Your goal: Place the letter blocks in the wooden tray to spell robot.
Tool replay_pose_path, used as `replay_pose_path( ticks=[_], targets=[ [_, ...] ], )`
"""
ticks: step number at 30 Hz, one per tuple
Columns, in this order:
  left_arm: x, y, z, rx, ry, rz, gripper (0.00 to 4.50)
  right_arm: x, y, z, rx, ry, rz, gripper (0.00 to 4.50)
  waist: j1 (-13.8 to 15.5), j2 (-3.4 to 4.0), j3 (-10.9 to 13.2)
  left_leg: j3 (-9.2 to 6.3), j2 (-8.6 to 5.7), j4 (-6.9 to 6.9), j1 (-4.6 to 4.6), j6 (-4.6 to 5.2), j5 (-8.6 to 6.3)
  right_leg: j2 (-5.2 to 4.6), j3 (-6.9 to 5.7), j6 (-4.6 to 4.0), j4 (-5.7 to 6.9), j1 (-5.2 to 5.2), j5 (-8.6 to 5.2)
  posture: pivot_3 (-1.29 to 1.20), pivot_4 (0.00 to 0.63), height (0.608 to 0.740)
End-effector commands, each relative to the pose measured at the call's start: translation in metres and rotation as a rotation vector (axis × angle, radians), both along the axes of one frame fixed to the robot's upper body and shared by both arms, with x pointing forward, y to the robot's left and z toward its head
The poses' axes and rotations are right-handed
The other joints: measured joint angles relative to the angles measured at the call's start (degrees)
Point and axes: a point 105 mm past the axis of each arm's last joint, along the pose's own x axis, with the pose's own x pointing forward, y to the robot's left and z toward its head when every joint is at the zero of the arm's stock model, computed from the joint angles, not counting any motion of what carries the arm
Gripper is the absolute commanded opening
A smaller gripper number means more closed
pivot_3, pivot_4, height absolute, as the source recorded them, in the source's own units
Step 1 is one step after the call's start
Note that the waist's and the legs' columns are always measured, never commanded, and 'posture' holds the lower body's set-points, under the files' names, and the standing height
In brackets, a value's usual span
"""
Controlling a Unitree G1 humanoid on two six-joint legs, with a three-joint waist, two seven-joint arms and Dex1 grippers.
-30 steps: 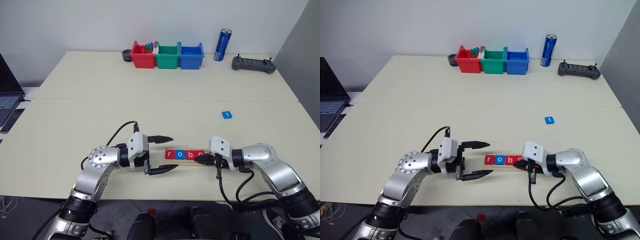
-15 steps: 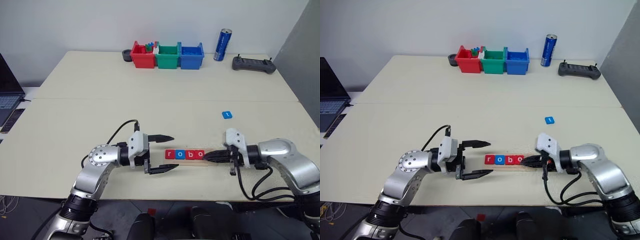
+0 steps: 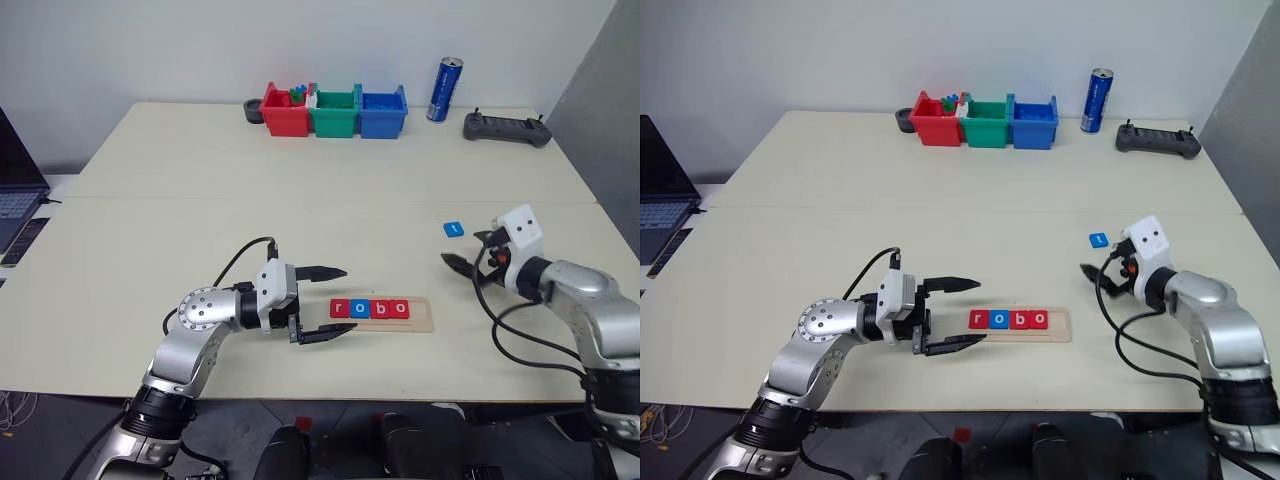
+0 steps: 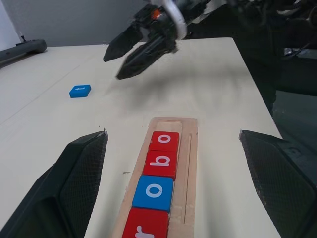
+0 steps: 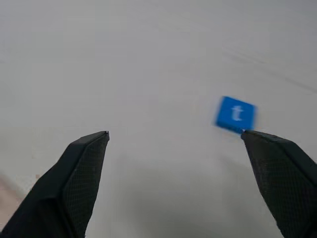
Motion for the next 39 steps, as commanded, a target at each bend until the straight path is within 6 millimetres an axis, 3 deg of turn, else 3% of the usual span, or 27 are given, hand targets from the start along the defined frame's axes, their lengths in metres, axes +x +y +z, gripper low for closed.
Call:
replay_pose_path(
  ticks=[1, 8, 18, 22, 28, 35, 39],
  targets=[
    [0.000, -0.005, 0.010, -0.015, -0.054, -0.026, 4.50, 0.021, -0.006, 0.000, -0.027, -0.057, -0.136, 4.46, -0.13, 0.00, 0.00, 0.00, 0.00, -0.01, -0.01, 0.00, 0.00, 0.00, 0.00, 0.00, 0.00, -0.01, 0.00, 0.00, 0.150, 0.740],
    [0.001, -0.005, 0.011, -0.018, -0.057, -0.023, 4.50, 0.048, -0.006, -0.008, 0.067, -0.021, -0.222, 4.46, -0.40, 0.01, 0.00, 0.00, -0.01, -0.11, -0.02, 0.00, 0.00, -0.03, -0.01, -0.01, -0.01, -0.05, 0.01, 0.00, 0.150, 0.740],
    [0.000, -0.003, 0.011, -0.023, -0.060, 0.001, 4.50, 0.064, -0.004, -0.023, 0.084, 0.041, -0.249, 4.46, -0.48, 0.02, -0.01, 0.00, -0.01, -0.15, -0.01, 0.00, 0.00, -0.02, 0.00, -0.02, -0.01, -0.05, 0.01, 0.00, 0.150, 0.740],
    [-0.002, -0.002, 0.011, -0.023, -0.058, 0.010, 4.50, 0.066, -0.006, -0.026, 0.120, 0.059, -0.263, 3.53, -0.49, 0.03, -0.01, 0.00, -0.01, -0.15, 0.01, 0.00, 0.00, -0.02, 0.00, -0.02, 0.01, -0.05, 0.01, 0.00, 0.150, 0.740],
    [-0.003, -0.002, 0.010, -0.024, -0.057, 0.016, 4.50, 0.068, -0.007, -0.031, 0.132, 0.073, -0.275, 1.44, -0.48, 0.03, -0.02, 0.00, -0.02, -0.14, 0.00, 0.00, 0.00, -0.03, 0.00, -0.02, 0.01, -0.05, 0.01, 0.00, 0.150, 0.740],
    [-0.003, -0.003, 0.011, -0.023, -0.057, 0.010, 4.50, 0.061, -0.015, -0.023, 0.090, 0.055, -0.297, 1.45, -0.46, 0.03, -0.02, 0.00, -0.01, -0.14, 0.01, 0.00, 0.00, -0.02, 0.00, -0.02, 0.02, -0.05, 0.02, 0.00, 0.150, 0.740],
    [-0.006, -0.002, 0.010, -0.019, -0.051, 0.001, 4.50, 0.026, -0.026, -0.012, 0.082, 0.071, -0.351, 1.45, 0.09, 0.07, -0.03, -0.10, -0.01, -0.20, -0.09, 0.00, 0.00, -0.03, -0.07, -0.03, -0.04, -0.09, 0.01, 0.00, 0.150, 0.740]
  ],
)
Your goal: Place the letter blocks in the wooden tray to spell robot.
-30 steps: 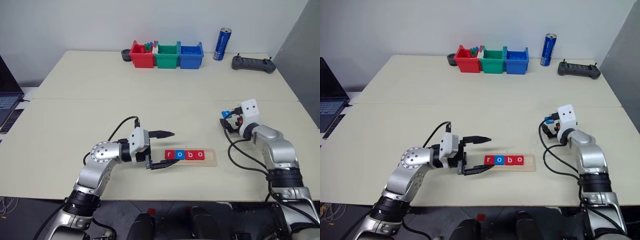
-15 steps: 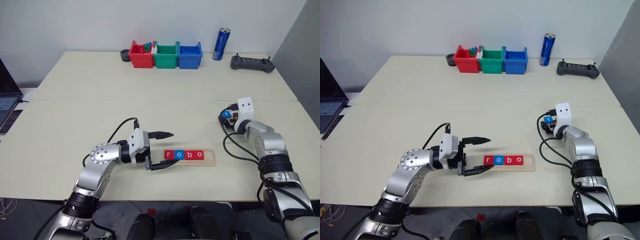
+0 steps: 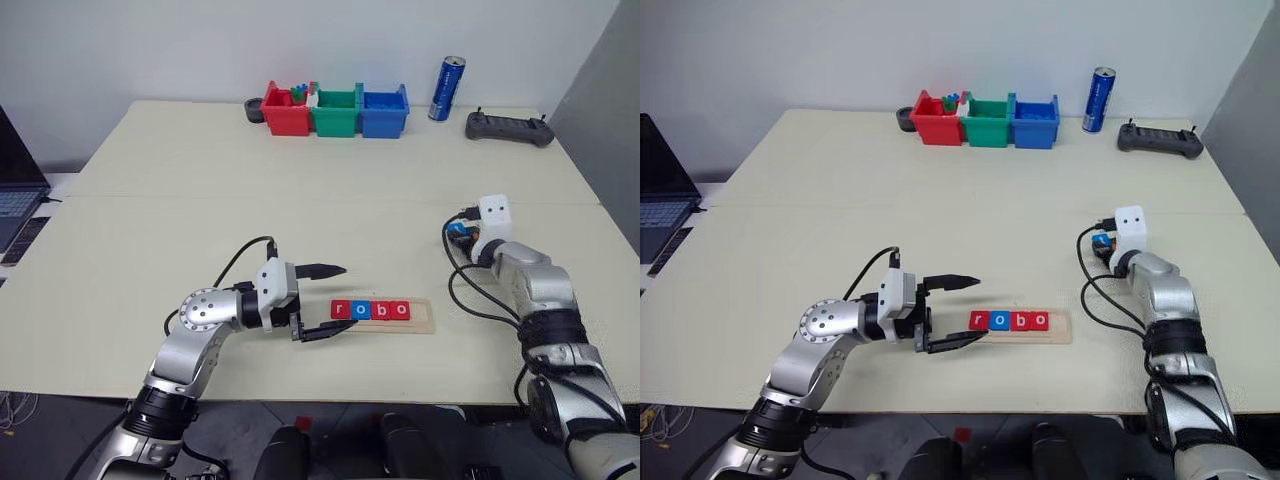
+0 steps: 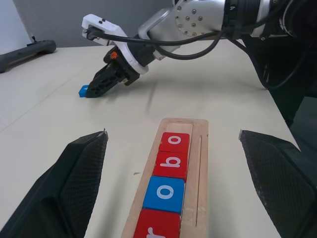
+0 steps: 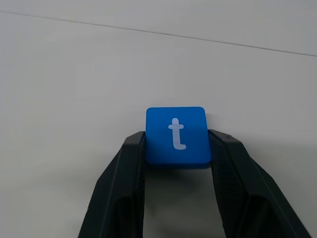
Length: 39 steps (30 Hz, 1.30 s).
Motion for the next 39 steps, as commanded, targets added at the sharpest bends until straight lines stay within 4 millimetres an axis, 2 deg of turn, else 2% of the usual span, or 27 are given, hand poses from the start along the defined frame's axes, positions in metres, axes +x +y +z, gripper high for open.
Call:
replay_pose_path(
  ticks=[1, 3, 7, 13, 16, 21, 22, 26, 31, 33, 35, 37, 39],
  targets=[
    [-0.005, -0.002, 0.009, -0.010, -0.039, -0.019, 4.50, -0.029, -0.008, 0.023, -0.008, -0.015, -0.038, 1.45, 0.04, 0.01, 0.00, 0.00, 0.00, -0.01, -0.03, 0.00, 0.00, -0.02, 0.00, 0.00, -0.02, -0.01, 0.00, 0.00, 0.150, 0.740],
    [-0.006, -0.002, 0.008, -0.010, -0.037, -0.020, 4.50, -0.047, -0.005, 0.023, -0.007, 0.013, -0.044, 1.45, 0.06, 0.03, 0.00, 0.03, -0.02, -0.02, -0.03, 0.00, 0.00, -0.03, 0.02, 0.00, -0.03, -0.02, 0.00, 0.00, 0.150, 0.740],
    [-0.007, -0.004, 0.007, -0.013, -0.027, -0.032, 4.50, -0.101, 0.009, 0.007, 0.027, 0.134, -0.070, 1.45, -0.07, 0.06, -0.02, -0.01, 0.03, -0.03, 0.01, 0.00, 0.00, 0.04, 0.02, 0.00, 0.03, -0.02, -0.01, 0.00, 0.150, 0.740],
    [-0.007, -0.006, 0.006, -0.014, -0.022, -0.044, 4.50, -0.130, 0.017, -0.012, 0.073, 0.223, -0.105, 1.45, -0.31, 0.08, -0.03, 0.05, 0.05, 0.03, 0.07, 0.00, 0.00, 0.08, 0.05, 0.02, 0.00, 0.03, -0.02, 0.00, 0.150, 0.740],
    [-0.007, -0.007, 0.006, -0.015, -0.022, -0.053, 4.50, -0.141, 0.025, -0.022, 0.088, 0.264, -0.083, 2.50, -0.31, 0.07, -0.04, 0.05, 0.04, 0.01, 0.07, 0.00, 0.00, 0.07, 0.05, 0.02, -0.02, 0.04, -0.03, 0.00, 0.150, 0.740],
    [-0.006, -0.008, 0.006, -0.015, -0.024, -0.057, 4.50, -0.140, 0.023, -0.024, 0.082, 0.260, -0.086, 4.28, -0.31, 0.04, -0.06, 0.05, 0.04, 0.01, 0.07, 0.00, 0.00, 0.07, 0.04, 0.02, -0.05, 0.06, -0.03, 0.00, 0.150, 0.740],
    [-0.006, -0.008, 0.006, -0.013, -0.026, -0.057, 4.50, -0.139, 0.023, -0.023, 0.076, 0.252, -0.085, 4.45, -0.32, 0.03, -0.06, 0.05, 0.04, 0.02, 0.08, 0.00, 0.00, 0.07, 0.05, 0.02, -0.05, 0.07, -0.03, 0.00, 0.150, 0.740],
    [-0.008, -0.008, 0.005, -0.010, -0.029, -0.058, 4.50, -0.130, 0.019, -0.016, 0.006, 0.197, -0.070, 4.45, -0.34, 0.02, -0.06, 0.07, 0.03, 0.03, 0.09, 0.00, 0.00, 0.06, 0.06, 0.03, -0.06, 0.08, -0.03, 0.00, 0.150, 0.740],
    [-0.007, -0.007, 0.005, -0.008, -0.028, -0.054, 4.50, -0.105, 0.023, 0.019, -0.141, 0.038, 0.108, 4.45, -0.38, 0.02, -0.04, 0.11, 0.03, 0.03, 0.10, 0.00, 0.00, 0.06, 0.08, 0.04, -0.07, 0.07, -0.04, 0.00, 0.150, 0.740],
    [-0.007, -0.007, 0.005, -0.008, -0.028, -0.055, 4.50, -0.100, 0.034, 0.030, -0.247, -0.015, 0.326, 4.45, -0.39, 0.05, -0.02, 0.14, 0.03, 0.03, 0.10, 0.00, 0.00, 0.06, 0.10, 0.07, -0.07, 0.06, -0.06, 0.00, 0.150, 0.740],
    [-0.007, -0.008, 0.005, -0.008, -0.028, -0.055, 4.50, -0.106, 0.042, 0.029, -0.302, -0.012, 0.571, 4.45, -0.41, 0.04, -0.01, 0.11, 0.03, 0.00, 0.09, 0.00, 0.00, 0.06, 0.06, 0.09, -0.14, 0.07, -0.07, 0.00, 0.150, 0.740],
    [-0.007, -0.009, 0.005, -0.010, -0.029, -0.056, 4.50, -0.114, 0.037, 0.026, -0.241, 0.022, 0.717, 4.45, -0.37, -0.04, 0.03, 0.09, 0.04, -0.02, 0.08, 0.01, -0.01, 0.07, 0.03, 0.28, -0.17, 0.09, -0.18, 0.00, 0.150, 0.740],
    [-0.006, -0.009, 0.005, -0.012, -0.029, -0.057, 4.50, -0.121, 0.029, 0.027, -0.231, 0.038, 0.850, 4.45, -0.28, -0.06, 0.04, 0.09, 0.04, -0.01, 0.06, 0.02, -0.01, 0.06, 0.03, 0.04, -0.16, 0.09, -0.04, 0.00, 0.150, 0.740]
  ],
)
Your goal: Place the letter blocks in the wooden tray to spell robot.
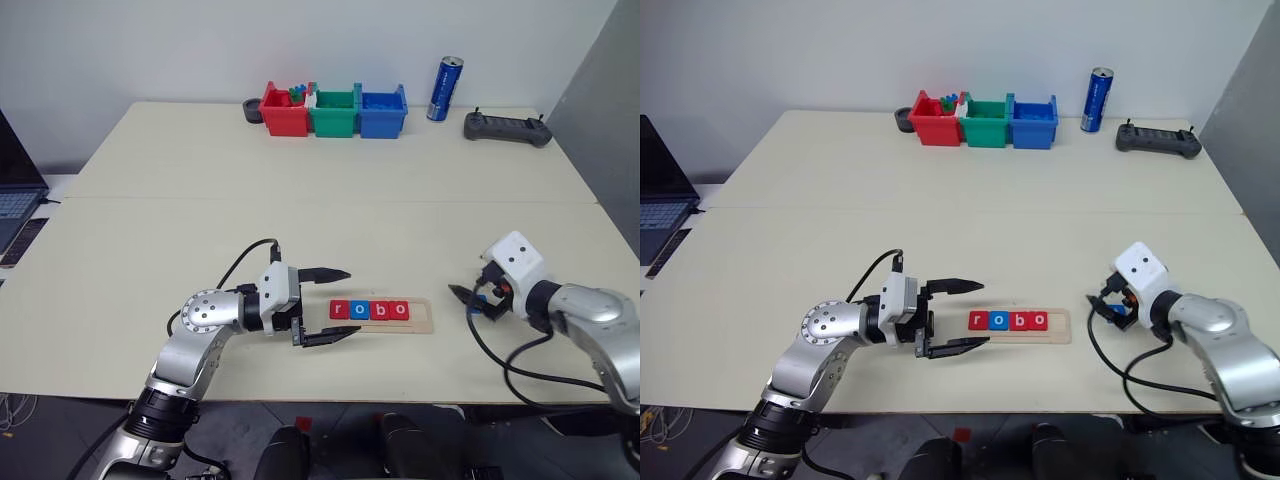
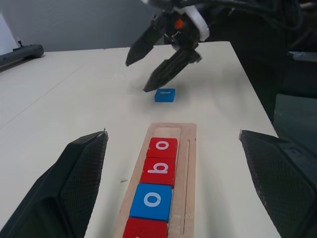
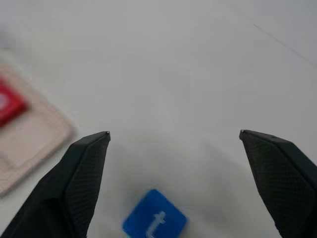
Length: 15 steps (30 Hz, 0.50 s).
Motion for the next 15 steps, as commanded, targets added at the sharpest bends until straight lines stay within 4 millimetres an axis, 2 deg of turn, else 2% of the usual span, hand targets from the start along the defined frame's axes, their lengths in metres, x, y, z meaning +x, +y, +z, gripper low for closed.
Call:
replay_pose_path(
  ticks=[1, 6, 15],
  targets=[
    [-0.001, -0.003, 0.005, -0.007, -0.027, -0.016, 4.50, -0.014, -0.007, 0.005, 0.021, 0.040, 0.251, 4.45, 0.17, -0.02, 0.01, 0.02, -0.03, 0.00, -0.01, 0.00, 0.00, -0.04, 0.01, -0.01, 0.00, 0.00, 0.01, 0.00, 0.150, 0.740],
    [0.001, -0.005, 0.006, -0.011, -0.032, -0.019, 4.50, -0.001, -0.035, 0.006, -0.045, 0.024, 0.330, 4.45, 0.04, -0.05, 0.03, 0.07, -0.05, 0.08, 0.02, 0.00, 0.00, -0.07, 0.04, 0.00, 0.03, 0.01, 0.03, 0.00, 0.150, 0.740],
    [0.000, -0.004, 0.006, -0.014, -0.031, -0.013, 4.50, -0.001, -0.045, -0.006, -0.046, 0.146, 0.384, 4.45, 0.09, -0.04, 0.03, 0.04, -0.02, 0.09, 0.06, -0.01, 0.01, -0.05, 0.04, -0.01, 0.10, 0.02, 0.03, 0.00, 0.150, 0.740]
  ],
)
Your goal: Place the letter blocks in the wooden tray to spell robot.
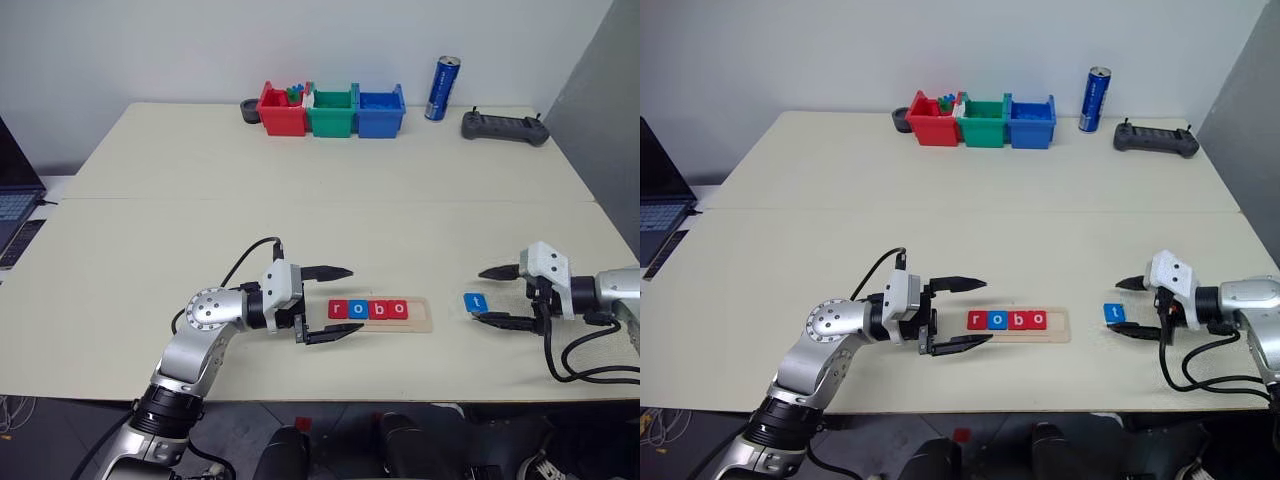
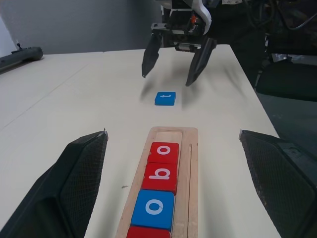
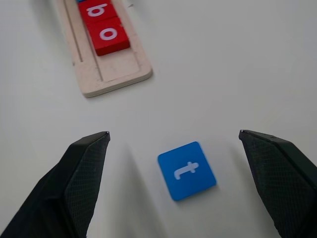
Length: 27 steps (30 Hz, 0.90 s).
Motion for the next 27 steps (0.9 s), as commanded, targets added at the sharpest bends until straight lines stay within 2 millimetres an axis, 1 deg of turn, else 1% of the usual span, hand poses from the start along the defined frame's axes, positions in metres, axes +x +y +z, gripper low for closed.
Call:
replay_pose_path(
  ticks=[1, 8, 16, 19, 23, 26, 27],
  targets=[
    [-0.003, -0.001, 0.006, -0.004, -0.033, -0.012, 4.50, 0.004, -0.005, 0.002, -0.029, -0.012, 0.019, 4.45, 0.01, 0.00, 0.00, 0.00, 0.00, 0.00, 0.00, 0.00, 0.00, -0.01, 0.00, 0.00, 0.00, 0.00, 0.00, 0.00, 0.150, 0.740],
    [-0.003, 0.000, 0.007, -0.001, -0.034, -0.012, 4.50, 0.009, -0.006, -0.016, -0.035, 0.018, 0.019, 4.45, 0.01, 0.01, 0.00, 0.00, 0.00, 0.02, 0.01, 0.00, 0.00, -0.01, 0.00, 0.00, 0.02, 0.00, 0.00, 0.00, 0.150, 0.740],
    [-0.004, 0.002, 0.007, 0.008, -0.030, -0.012, 4.50, 0.020, -0.002, -0.018, 0.001, 0.018, -0.008, 4.45, 0.02, 0.02, 0.00, -0.01, -0.01, 0.03, 0.01, -0.01, 0.00, -0.01, 0.00, 0.00, 0.03, 0.00, 0.00, 0.00, 0.150, 0.740],
    [-0.004, 0.002, 0.007, 0.008, -0.029, -0.012, 4.50, 0.020, -0.003, -0.018, 0.007, 0.022, -0.015, 3.90, 0.05, 0.02, 0.00, -0.01, -0.01, 0.03, 0.00, -0.01, 0.00, -0.02, 0.00, 0.00, 0.03, 0.00, 0.00, 0.00, 0.150, 0.740],
    [-0.005, 0.002, 0.006, 0.009, -0.026, -0.011, 4.50, 0.019, -0.003, -0.017, 0.012, 0.024, -0.015, 2.57, 0.06, 0.02, -0.01, -0.01, -0.01, 0.03, 0.01, -0.01, 0.00, -0.02, 0.00, -0.01, 0.04, 0.00, 0.01, 0.00, 0.150, 0.740],
    [-0.006, 0.002, 0.006, 0.009, -0.023, -0.012, 4.50, 0.018, -0.003, -0.015, 0.013, 0.020, -0.014, 1.46, 0.05, 0.02, -0.01, -0.01, -0.01, 0.03, 0.01, -0.01, 0.00, -0.02, 0.00, -0.01, 0.05, 0.00, 0.01, 0.00, 0.150, 0.740],
    [-0.006, 0.002, 0.006, 0.009, -0.023, -0.012, 4.50, 0.018, -0.003, -0.014, 0.011, 0.014, -0.011, 1.38, 0.06, 0.02, -0.01, -0.01, -0.01, 0.03, 0.01, -0.01, 0.00, -0.02, 0.00, -0.01, 0.05, 0.00, 0.00, 0.00, 0.150, 0.740]
  ],
)
